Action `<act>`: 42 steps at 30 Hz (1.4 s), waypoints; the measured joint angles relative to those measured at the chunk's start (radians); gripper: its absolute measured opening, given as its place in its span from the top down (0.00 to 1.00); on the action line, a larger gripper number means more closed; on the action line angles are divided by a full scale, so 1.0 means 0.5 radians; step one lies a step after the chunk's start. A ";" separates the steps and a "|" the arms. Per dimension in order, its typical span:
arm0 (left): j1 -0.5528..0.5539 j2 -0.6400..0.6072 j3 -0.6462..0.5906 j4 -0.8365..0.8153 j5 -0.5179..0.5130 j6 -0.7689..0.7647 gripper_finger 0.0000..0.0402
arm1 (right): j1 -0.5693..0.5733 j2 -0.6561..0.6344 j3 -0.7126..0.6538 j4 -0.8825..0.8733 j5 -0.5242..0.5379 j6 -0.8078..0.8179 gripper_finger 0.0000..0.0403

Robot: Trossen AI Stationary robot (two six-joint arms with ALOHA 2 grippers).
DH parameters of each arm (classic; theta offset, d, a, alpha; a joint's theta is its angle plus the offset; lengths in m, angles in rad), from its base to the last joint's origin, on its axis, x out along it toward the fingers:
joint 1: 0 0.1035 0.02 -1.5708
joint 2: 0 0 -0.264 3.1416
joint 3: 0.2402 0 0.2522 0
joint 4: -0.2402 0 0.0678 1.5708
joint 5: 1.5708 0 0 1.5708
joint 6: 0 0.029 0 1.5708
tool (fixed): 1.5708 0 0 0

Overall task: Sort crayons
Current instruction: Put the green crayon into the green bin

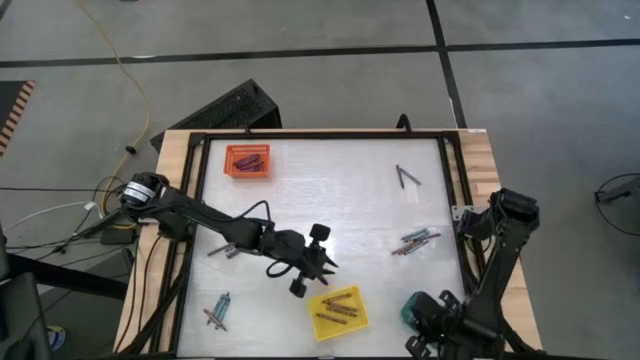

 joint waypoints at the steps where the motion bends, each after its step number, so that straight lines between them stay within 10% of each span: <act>1: 0.009 0.009 -0.002 0.000 0.020 0.001 0.84 | 0.016 0.013 0.000 -0.010 -0.011 0.033 1.00; 24: 0.107 0.231 0.012 0.261 0.238 -0.060 0.84 | 0.049 0.146 0.000 -0.180 -0.325 0.134 0.99; 42: 0.105 0.231 0.012 0.198 0.274 -0.119 0.84 | 0.005 0.142 -0.001 -0.261 -0.314 0.168 0.70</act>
